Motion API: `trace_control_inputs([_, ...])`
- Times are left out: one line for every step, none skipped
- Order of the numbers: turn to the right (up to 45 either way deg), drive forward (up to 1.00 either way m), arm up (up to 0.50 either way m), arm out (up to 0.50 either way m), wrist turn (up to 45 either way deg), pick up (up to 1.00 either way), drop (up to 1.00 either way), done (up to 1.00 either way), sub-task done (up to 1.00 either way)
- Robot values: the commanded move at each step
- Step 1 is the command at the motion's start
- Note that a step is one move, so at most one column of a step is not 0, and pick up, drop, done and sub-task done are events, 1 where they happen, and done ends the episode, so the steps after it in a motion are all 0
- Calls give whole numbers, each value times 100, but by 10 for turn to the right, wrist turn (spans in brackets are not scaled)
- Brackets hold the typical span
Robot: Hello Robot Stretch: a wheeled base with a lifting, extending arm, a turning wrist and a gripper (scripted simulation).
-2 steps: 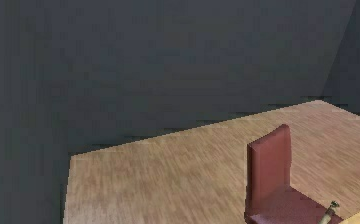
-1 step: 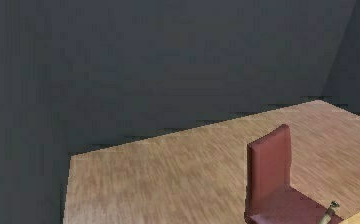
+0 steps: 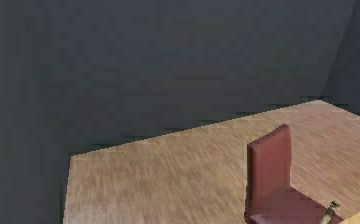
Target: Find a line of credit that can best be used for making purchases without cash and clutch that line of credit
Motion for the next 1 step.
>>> trace_control_inputs([0, 0, 0, 0, 0, 0, 0, 100, 0])
